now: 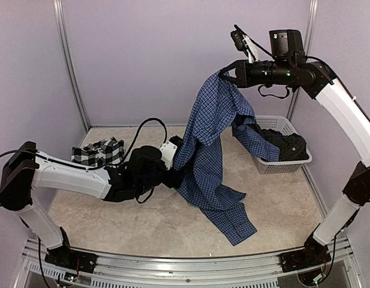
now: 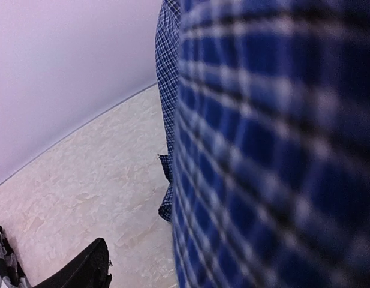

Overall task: Fold and stack the long sleeve shirts
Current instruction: Flatten out the crumpled shirt at the center of the board.

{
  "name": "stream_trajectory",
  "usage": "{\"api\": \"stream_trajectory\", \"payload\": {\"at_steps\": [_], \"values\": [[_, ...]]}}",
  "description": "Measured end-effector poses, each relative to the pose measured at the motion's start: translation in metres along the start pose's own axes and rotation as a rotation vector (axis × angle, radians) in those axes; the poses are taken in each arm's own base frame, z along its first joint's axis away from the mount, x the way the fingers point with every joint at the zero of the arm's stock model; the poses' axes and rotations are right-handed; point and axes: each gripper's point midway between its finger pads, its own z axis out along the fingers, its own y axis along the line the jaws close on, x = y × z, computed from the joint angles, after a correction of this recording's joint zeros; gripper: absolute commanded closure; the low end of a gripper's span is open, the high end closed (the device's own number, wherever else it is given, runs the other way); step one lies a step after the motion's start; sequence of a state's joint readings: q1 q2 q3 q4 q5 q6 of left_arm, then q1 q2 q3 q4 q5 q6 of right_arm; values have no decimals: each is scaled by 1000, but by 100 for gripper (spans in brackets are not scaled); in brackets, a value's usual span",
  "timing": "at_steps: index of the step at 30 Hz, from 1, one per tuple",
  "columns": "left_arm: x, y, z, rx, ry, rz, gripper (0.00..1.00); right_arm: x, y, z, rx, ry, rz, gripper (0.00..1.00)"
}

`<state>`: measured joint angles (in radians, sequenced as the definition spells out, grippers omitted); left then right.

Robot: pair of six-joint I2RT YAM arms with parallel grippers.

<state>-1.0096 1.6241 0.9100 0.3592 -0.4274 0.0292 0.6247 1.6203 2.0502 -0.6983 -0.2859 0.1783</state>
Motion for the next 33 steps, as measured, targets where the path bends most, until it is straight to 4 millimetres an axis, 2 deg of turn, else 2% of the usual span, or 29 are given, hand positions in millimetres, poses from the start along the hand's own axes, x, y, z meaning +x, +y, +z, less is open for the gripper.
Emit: {"api": "stream_trajectory", "payload": {"at_steps": [4,5,7,10,12,15,17,20,22,24,27,33], "values": [[8,4,7,-26,10,-4,67,-4,-8,-6,19,-12,6,100],[9,7,9,-32,11,-3,82,-5,-9,-7,23,-16,6,100],[8,18,11,-49,12,-12,100,-8,-11,-12,37,-25,4,100],[1,46,7,-84,18,-19,100,-9,-21,-19,85,-33,-2,100],[-18,70,-5,-112,2,-38,100,-6,-34,-24,147,-27,-6,100],[-75,107,-39,-152,-95,-89,100,0,-58,-29,255,-8,-18,100],[-136,126,-73,-163,-210,-126,100,5,-70,-31,310,14,-31,100],[-211,141,-119,-160,-362,-159,100,7,-74,-32,336,25,-57,100],[-246,146,-141,-152,-422,-155,100,6,-70,-31,321,23,-73,100],[-261,148,-147,-152,-425,-134,100,5,-67,-30,311,23,-83,100],[-260,148,-139,-168,-380,-101,100,6,-69,-31,320,26,-90,100],[-234,149,-117,-203,-246,-29,100,9,-77,-32,347,38,-92,100]]}}
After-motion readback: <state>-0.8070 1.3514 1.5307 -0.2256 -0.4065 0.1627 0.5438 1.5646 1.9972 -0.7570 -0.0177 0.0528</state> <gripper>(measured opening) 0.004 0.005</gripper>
